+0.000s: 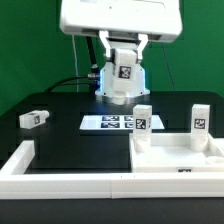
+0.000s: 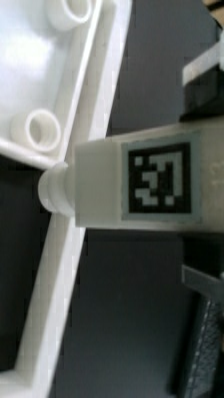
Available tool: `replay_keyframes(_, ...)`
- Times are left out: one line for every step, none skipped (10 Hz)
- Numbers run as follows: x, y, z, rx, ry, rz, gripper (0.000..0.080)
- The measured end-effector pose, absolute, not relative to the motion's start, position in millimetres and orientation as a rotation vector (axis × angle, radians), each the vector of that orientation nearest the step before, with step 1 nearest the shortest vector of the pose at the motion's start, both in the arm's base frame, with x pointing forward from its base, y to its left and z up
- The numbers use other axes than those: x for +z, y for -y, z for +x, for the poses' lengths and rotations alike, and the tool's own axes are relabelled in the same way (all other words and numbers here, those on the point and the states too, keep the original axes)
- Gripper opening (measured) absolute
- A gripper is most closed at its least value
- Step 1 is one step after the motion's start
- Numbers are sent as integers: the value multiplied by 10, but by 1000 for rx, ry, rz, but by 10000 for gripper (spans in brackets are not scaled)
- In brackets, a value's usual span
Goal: Assemble square table
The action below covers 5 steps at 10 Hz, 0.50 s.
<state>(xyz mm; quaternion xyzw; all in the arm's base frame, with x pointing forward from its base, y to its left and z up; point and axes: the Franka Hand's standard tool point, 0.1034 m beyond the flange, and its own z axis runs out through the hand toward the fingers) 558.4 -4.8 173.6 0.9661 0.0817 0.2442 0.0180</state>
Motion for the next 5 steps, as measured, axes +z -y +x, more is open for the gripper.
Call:
replay_keyframes(1619,-155,5586,745,-264,3018,291)
replay_keyframes(1512,-346,5612,748,-233,3037,291)
replay_keyframes(1475,-573,5679,757,-156,3077,291)
replay_keyframes(1513,-778,5743,765,-80,3115,291)
replay_keyframes(1598,-857,5744,736,-45,3151,291)
